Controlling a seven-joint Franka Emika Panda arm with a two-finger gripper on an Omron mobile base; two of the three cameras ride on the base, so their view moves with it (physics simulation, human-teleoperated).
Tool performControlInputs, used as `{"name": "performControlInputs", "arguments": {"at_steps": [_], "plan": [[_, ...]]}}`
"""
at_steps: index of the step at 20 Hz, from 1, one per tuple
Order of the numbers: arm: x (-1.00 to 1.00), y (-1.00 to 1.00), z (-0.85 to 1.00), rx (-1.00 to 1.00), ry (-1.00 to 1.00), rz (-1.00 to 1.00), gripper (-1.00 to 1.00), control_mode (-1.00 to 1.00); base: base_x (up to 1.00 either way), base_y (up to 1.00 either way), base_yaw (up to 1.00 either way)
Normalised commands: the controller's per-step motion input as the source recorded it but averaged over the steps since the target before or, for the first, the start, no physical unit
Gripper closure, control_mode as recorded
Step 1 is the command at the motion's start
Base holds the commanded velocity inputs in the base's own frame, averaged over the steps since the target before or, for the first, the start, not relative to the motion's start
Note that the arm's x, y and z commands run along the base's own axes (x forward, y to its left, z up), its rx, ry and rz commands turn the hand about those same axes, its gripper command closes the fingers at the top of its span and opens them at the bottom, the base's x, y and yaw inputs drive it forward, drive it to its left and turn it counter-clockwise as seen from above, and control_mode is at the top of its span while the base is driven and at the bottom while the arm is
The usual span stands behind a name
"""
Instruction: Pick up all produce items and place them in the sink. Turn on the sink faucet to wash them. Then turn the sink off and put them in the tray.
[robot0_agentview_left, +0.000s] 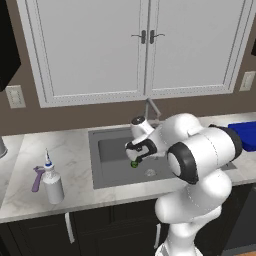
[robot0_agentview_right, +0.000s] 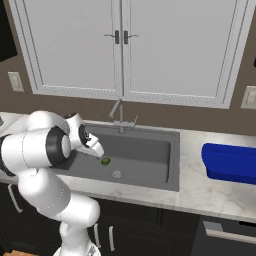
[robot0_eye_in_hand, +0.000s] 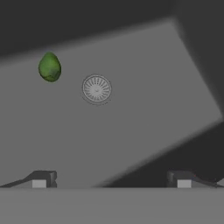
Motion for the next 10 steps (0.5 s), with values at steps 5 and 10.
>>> {"name": "performControlInputs", "arguments": {"at_steps": [5,10], "plan": [[0.27,0.04,-0.23,0.01,-0.01,-0.02,-1.0,-1.0,0.0,0.0,0.0],[0.29,0.07,-0.24,0.0,-0.01,-0.02,-1.0,-1.0,0.0,0.0,0.0]]}}
